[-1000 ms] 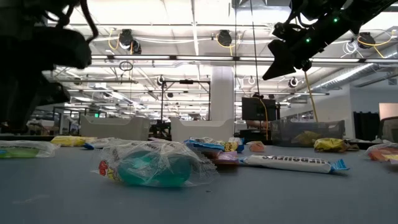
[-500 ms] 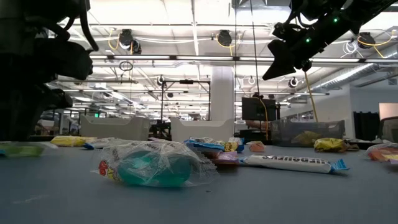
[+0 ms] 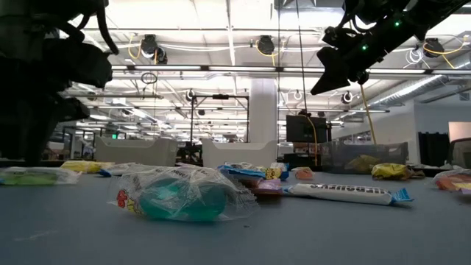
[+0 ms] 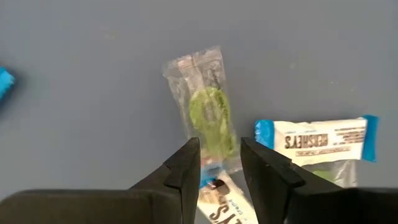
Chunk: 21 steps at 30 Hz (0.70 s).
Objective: Sort candy
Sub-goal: Put the green gummy into the gray bin
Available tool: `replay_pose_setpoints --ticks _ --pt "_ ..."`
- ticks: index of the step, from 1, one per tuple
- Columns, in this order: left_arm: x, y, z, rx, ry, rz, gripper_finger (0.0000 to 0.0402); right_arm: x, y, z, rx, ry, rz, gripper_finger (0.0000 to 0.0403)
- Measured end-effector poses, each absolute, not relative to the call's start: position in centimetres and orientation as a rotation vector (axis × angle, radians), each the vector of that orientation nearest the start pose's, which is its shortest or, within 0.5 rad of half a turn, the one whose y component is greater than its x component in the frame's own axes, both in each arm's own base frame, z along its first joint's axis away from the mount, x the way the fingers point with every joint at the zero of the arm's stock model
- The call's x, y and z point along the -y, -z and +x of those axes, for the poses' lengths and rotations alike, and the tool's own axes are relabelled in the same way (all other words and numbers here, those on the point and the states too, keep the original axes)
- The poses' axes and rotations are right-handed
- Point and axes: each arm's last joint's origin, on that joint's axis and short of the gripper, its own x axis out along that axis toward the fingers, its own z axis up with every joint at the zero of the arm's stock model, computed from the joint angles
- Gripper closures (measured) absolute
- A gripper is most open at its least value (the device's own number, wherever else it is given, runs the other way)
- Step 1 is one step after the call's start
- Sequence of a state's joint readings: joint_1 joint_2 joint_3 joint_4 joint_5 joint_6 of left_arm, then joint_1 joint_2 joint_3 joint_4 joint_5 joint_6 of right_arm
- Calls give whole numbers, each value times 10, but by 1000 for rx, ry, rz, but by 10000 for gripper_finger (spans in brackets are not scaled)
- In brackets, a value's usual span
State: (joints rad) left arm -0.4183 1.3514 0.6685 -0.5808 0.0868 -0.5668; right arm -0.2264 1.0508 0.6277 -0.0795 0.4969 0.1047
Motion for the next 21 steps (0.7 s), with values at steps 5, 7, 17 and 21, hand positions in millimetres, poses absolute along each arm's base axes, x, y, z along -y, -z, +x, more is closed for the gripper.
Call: replay_pose_setpoints --ticks 5,7,17,21 --pt "91 -160 200 -1318 67 -239 281 63 -242 210 -471 733 28 403" --pt "90 -158 199 -1317 63 -235 281 62 -242 210 -472 733 28 403" --pt "88 -157 201 -1272 43 -160 286 62 -242 210 -472 732 28 403" --pt "89 -156 202 -1266 46 -161 313 62 -242 210 -472 732 26 403"
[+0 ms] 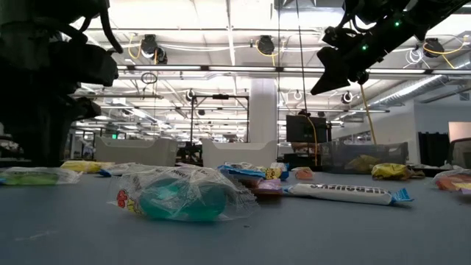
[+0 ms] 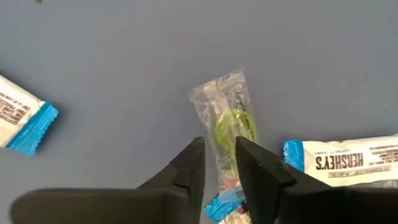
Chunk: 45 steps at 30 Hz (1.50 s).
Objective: Sort candy
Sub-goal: Put the green gummy into the gray bin
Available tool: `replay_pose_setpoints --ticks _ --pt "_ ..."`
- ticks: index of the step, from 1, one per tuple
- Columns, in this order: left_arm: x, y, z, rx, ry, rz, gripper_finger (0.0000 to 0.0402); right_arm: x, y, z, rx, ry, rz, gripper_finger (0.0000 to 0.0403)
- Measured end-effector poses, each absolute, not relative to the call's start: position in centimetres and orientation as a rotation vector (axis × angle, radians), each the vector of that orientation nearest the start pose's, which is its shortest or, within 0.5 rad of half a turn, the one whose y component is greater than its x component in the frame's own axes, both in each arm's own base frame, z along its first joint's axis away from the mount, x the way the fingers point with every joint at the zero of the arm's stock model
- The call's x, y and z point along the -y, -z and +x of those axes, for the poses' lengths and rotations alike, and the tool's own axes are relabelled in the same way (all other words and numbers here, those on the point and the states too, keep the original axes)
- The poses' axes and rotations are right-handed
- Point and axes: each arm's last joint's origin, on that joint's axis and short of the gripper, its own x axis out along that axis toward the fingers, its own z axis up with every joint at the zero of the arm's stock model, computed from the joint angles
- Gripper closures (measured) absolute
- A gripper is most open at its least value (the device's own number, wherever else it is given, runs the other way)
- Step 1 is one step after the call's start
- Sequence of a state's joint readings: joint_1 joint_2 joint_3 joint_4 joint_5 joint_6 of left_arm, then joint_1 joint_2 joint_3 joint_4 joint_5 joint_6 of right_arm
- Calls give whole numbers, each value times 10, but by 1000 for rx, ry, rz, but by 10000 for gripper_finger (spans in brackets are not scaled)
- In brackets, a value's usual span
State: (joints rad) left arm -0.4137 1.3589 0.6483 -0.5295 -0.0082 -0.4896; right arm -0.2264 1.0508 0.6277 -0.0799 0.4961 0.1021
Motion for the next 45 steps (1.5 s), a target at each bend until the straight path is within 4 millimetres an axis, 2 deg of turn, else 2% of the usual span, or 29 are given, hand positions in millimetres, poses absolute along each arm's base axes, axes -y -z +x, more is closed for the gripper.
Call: replay_pose_setpoints --ticks 3,6,16,20,25,32,37,41,45 --pt "89 -152 203 -1281 51 -166 332 62 -242 210 -473 732 26 403" --pt "91 -149 206 -1284 66 -177 334 62 -242 210 -473 731 26 403" --pt "89 -146 209 -1303 82 -208 255 62 -242 210 -475 731 25 403" --pt "87 -146 209 -1310 92 -224 247 62 -242 210 -476 731 25 403" --pt "88 -146 209 -1308 107 -206 284 62 -242 210 -476 731 25 403" --pt "87 -146 210 -1286 115 -141 390 62 -242 210 -476 731 25 403" --pt "85 -147 211 -1281 103 -112 397 62 -242 210 -476 731 25 403" --pt "79 -155 212 -1314 62 -95 398 62 -242 210 -475 731 25 403" --pt "74 -159 211 -1340 47 -163 398 62 -242 210 -475 731 25 403"
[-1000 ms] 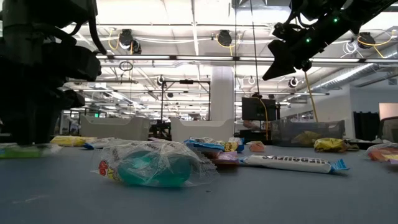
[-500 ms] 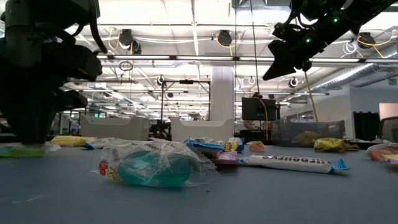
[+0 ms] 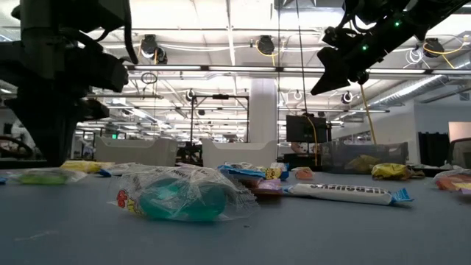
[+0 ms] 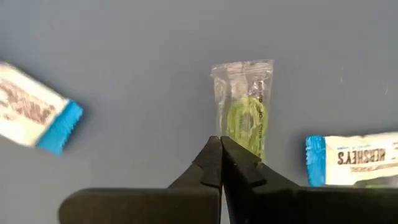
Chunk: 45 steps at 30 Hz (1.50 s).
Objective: Sort candy
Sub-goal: Put the green gummy into the gray bin
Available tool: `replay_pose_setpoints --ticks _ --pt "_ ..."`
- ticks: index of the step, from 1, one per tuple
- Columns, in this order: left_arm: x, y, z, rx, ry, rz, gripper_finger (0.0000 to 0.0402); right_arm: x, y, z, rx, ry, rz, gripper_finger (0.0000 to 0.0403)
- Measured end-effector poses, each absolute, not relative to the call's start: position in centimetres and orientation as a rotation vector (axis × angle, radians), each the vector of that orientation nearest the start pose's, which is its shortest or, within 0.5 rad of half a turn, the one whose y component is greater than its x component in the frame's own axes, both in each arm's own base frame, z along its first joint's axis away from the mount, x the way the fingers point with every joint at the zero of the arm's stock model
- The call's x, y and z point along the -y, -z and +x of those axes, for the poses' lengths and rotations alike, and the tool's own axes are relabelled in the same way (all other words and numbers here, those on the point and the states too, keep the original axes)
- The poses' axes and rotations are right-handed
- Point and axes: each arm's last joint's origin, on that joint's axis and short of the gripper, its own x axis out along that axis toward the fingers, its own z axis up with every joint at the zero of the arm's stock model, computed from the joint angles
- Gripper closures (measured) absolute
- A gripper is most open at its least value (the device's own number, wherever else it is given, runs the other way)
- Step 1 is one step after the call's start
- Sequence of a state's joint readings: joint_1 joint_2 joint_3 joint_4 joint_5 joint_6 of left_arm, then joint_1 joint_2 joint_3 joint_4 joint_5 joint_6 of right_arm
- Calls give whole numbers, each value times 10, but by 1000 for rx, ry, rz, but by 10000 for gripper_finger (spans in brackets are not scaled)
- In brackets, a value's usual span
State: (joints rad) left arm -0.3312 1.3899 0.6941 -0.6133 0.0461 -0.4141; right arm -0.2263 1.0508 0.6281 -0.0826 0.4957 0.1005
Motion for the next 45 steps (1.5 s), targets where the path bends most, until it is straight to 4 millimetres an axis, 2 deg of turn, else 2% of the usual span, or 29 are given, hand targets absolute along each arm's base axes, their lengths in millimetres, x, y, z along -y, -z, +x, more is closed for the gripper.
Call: replay_pose_setpoints --ticks 4,14,20,27,36,45 --pt "75 -158 208 -1386 60 -215 371 62 -242 210 -476 730 22 403" --pt "75 -158 206 -1412 25 -250 226 62 -242 210 -478 729 18 403" --pt "77 -158 206 -1395 1 -242 176 62 -242 210 -478 729 17 403" --pt "78 -147 203 -1379 17 -247 172 62 -242 210 -478 729 17 403" --pt "77 -147 203 -1373 4 -234 174 62 -242 210 -478 729 18 403" --pt "77 -147 203 -1368 10 -207 247 62 -242 210 -478 729 17 403"
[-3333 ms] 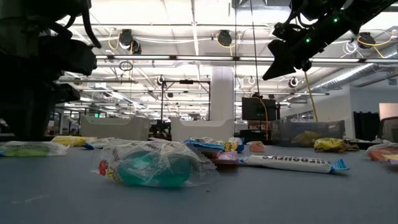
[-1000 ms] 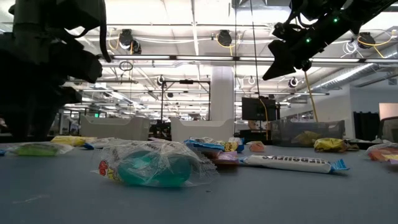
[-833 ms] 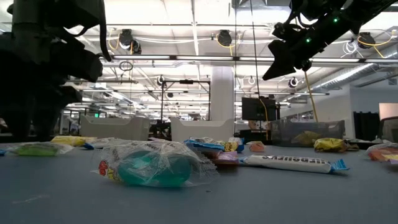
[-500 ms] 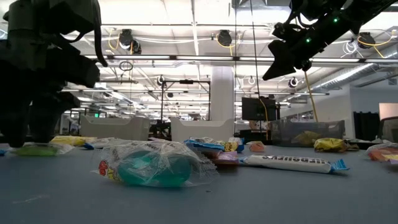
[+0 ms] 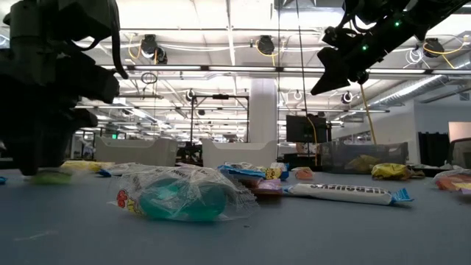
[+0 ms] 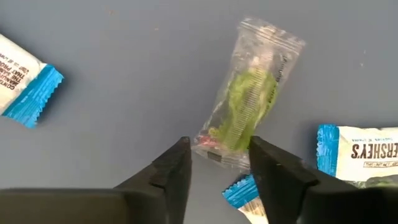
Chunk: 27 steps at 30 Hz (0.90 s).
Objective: Sort candy
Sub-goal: Put the green gummy into the gray bin
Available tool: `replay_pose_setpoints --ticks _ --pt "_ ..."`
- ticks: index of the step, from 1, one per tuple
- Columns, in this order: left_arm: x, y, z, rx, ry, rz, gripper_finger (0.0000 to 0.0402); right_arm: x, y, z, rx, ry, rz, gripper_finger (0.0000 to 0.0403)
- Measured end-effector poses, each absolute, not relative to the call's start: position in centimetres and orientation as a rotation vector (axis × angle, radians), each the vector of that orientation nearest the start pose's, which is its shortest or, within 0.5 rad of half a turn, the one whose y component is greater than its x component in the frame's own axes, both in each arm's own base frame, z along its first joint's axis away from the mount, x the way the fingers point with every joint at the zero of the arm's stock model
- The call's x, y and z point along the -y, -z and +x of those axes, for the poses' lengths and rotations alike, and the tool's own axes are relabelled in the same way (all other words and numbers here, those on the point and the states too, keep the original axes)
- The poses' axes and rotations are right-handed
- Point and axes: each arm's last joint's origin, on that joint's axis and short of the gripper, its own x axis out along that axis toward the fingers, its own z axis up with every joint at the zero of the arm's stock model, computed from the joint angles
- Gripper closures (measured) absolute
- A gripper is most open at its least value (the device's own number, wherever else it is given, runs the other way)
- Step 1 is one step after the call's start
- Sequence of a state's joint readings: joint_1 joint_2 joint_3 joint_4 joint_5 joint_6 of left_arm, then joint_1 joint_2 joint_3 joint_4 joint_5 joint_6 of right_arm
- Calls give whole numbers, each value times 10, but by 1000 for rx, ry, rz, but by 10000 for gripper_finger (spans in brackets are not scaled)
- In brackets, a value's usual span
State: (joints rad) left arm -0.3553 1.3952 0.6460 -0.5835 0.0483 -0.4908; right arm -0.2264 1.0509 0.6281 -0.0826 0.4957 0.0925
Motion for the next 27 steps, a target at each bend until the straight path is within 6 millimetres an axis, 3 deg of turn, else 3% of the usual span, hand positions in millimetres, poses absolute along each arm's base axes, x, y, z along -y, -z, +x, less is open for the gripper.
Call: replay_pose_setpoints --ticks 13,16,20,27 --pt "75 -147 203 -1359 13 -182 389 62 -242 210 -478 729 17 403" --pt "73 -154 206 -1339 1 -189 395 62 -242 210 -478 729 17 403" --pt "68 -178 212 -1285 -33 -126 396 62 -242 210 -478 729 18 403" --pt "24 -212 222 -1161 -297 -75 397 62 -242 210 -478 729 17 403"
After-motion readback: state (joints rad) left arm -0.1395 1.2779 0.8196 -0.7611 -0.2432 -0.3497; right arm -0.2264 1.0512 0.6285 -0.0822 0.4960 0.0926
